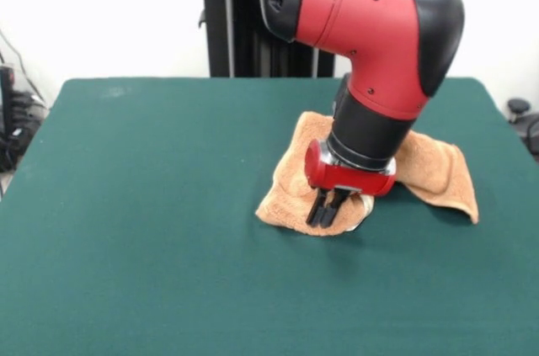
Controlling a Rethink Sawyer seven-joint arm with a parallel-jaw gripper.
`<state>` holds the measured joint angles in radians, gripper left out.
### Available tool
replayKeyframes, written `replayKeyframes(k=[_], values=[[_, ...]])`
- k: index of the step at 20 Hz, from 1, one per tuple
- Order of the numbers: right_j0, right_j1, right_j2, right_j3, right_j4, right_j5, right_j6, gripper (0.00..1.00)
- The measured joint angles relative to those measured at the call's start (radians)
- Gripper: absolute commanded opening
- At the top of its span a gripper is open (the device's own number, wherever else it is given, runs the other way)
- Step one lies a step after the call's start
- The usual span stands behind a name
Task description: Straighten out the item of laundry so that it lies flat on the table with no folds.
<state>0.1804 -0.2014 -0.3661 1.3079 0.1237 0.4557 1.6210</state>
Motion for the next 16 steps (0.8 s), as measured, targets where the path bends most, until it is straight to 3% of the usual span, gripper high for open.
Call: replayKeyframes(k=[11, 12, 16], values=[[-0.089, -0.033, 0.063, 0.019, 0.000, -0.001, 0.000, 0.00], [-0.133, -0.042, 0.075, 0.026, 0.000, 0.000, 0.000, 1.00], [-0.146, -0.047, 0.075, 0.027, -0.001, -0.001, 0.000, 1.00]])
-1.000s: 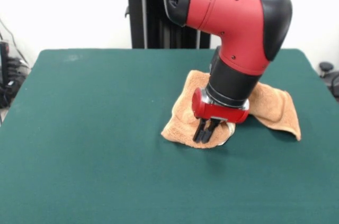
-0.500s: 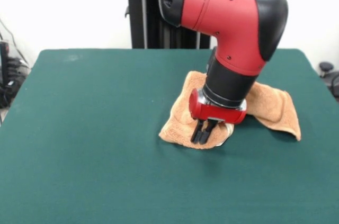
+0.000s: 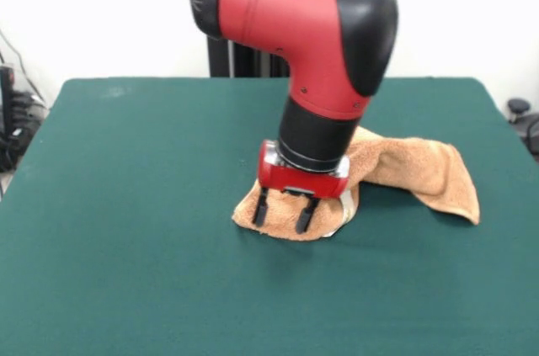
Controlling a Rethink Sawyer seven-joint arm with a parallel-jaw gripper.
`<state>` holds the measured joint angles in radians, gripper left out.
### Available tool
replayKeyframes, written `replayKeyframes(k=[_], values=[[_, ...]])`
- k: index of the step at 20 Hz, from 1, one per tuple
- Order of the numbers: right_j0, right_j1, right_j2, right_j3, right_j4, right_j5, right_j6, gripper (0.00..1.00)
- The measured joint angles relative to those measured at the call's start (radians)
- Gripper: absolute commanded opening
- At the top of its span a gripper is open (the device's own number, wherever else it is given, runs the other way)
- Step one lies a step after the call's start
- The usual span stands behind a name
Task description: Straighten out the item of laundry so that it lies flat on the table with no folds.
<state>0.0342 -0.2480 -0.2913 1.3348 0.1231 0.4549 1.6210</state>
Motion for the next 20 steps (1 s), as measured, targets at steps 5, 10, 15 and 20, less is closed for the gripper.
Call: replayKeyframes(k=[5, 10, 15, 20], values=[[-0.007, -0.002, 0.000, 0.002, 0.000, 0.000, 0.000, 1.00], [-0.010, -0.006, 0.004, 0.005, 0.000, 0.000, 0.000, 1.00], [-0.021, -0.013, 0.016, 0.015, 0.000, 0.000, 0.000, 1.00], [-0.030, -0.014, 0.028, 0.016, -0.005, -0.001, 0.000, 1.00]])
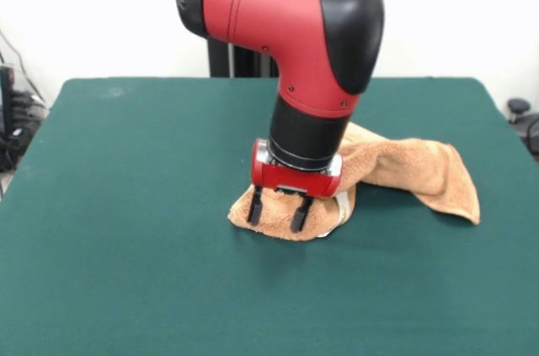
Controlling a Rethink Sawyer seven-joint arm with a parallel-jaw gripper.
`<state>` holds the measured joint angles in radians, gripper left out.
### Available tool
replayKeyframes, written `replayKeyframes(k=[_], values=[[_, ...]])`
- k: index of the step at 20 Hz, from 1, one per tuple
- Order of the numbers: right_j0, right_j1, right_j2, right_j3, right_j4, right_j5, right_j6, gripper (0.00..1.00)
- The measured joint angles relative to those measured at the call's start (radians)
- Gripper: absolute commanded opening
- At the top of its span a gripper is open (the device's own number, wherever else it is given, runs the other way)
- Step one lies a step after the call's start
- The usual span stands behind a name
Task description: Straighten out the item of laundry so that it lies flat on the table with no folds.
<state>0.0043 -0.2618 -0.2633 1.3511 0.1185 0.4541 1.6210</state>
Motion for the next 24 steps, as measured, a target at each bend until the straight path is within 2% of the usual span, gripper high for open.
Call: replayKeyframes(k=[15, 16, 24], values=[[-0.128, -0.040, 0.146, 0.024, -0.084, -0.007, 0.000, 1.00], [-0.131, -0.042, 0.161, 0.024, -0.097, -0.008, 0.000, 0.00], [-0.132, -0.045, 0.173, 0.024, -0.119, -0.017, 0.000, 0.00]])
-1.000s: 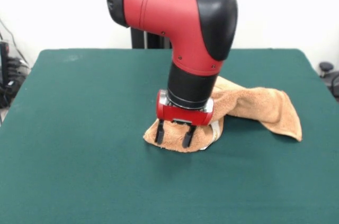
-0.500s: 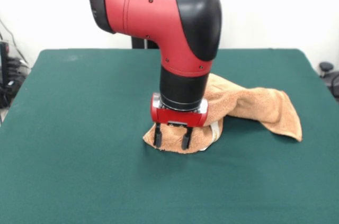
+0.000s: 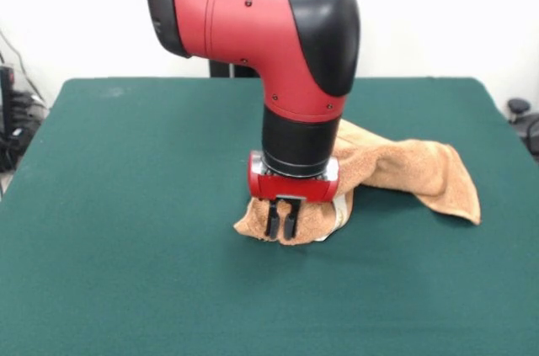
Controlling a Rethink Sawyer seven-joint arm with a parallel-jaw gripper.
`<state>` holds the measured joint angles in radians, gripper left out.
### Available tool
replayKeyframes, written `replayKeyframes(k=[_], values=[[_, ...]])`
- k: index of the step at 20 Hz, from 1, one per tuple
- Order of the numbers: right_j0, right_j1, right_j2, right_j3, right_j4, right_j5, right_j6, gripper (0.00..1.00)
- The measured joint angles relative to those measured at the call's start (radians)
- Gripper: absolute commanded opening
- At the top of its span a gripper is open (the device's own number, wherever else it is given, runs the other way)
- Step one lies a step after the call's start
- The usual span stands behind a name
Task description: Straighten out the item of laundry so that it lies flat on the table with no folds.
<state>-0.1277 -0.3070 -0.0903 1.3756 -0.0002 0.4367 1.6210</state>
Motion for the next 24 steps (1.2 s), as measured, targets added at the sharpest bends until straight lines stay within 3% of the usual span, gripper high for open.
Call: replayKeyframes(k=[13, 24], values=[[0.001, -0.003, 0.004, 0.000, -0.029, -0.007, 0.000, 0.00], [0.038, -0.004, -0.016, -0.015, -0.137, -0.035, 0.000, 0.00]])
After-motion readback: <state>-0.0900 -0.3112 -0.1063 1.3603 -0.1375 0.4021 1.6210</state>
